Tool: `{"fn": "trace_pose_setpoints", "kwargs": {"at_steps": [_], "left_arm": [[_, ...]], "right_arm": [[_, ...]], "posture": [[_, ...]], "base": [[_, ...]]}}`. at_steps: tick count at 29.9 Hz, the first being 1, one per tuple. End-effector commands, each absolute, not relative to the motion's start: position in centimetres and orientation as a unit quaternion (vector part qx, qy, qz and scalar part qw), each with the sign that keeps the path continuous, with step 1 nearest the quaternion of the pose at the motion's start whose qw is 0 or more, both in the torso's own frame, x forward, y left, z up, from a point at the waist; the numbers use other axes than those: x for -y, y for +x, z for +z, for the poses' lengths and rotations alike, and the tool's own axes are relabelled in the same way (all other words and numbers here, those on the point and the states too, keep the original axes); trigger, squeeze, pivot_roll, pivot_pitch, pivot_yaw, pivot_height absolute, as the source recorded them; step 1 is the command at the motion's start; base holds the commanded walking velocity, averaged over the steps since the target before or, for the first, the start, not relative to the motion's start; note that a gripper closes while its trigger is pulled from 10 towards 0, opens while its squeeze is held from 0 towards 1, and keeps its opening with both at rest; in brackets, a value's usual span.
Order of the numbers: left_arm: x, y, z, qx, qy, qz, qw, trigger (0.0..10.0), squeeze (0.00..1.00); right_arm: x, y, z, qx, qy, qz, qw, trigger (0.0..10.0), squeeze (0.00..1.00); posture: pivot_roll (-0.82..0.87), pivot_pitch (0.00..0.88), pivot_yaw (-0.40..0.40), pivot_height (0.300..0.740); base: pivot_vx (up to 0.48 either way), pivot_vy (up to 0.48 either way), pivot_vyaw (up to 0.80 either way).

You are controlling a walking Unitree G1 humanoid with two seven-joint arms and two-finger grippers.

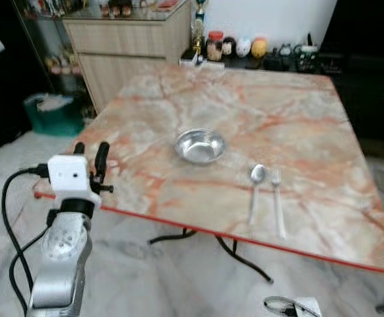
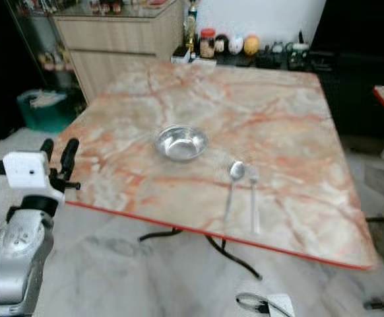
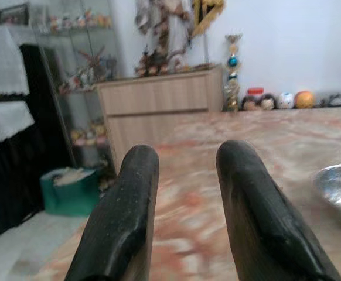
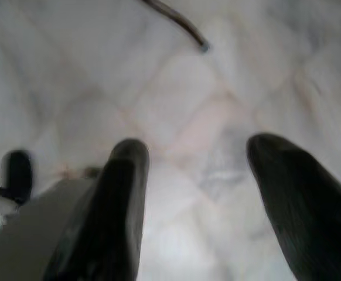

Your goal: Setting the table

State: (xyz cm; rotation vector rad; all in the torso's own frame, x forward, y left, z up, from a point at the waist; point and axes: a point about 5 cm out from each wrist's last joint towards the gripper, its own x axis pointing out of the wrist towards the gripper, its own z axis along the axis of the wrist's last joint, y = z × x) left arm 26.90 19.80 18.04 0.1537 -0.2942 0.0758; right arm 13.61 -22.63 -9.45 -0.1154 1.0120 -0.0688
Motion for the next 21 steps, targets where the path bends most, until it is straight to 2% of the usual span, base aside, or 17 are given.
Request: {"fn": "trace_pose_setpoints", "kwargs": {"at_steps": [1, 17, 19, 21], "left_arm": [[-19.3, 27.0, 18.1, 0.15, 0.071, 0.024, 0.986, 10.0, 0.0], [-18.8, 27.0, 17.7, 0.136, 0.057, -0.005, 0.989, 10.0, 0.0], [-19.2, 27.0, 17.4, 0.129, 0.059, 0.006, 0.99, 10.0, 0.0], [-21.5, 26.3, 15.9, 0.105, 0.066, 0.076, 0.989, 10.0, 0.0]], "right_arm": [[22.8, 13.4, -9.5, -0.484, -0.051, -0.04, 0.873, 10.0, 0.0], [22.8, 13.5, -9.4, -0.479, -0.051, -0.051, 0.875, 10.0, 0.0], [22.8, 13.5, -9.4, -0.479, -0.052, -0.052, 0.875, 10.0, 0.0], [22.8, 13.5, -9.4, -0.479, -0.053, -0.051, 0.874, 10.0, 0.0]], "posture": [[0.0, 0.0, 0.016, 0.74], [0.01, 0.0, 0.017, 0.74], [0.01, 0.0, 0.014, 0.74], [0.02, 0.0, 0.015, 0.74]], "base": [[0.0, 0.0, 0.0], [0.0, 0.0, 0.0], [0.0, 0.0, 0.0], [0.0, 0.0, 0.0]]}}
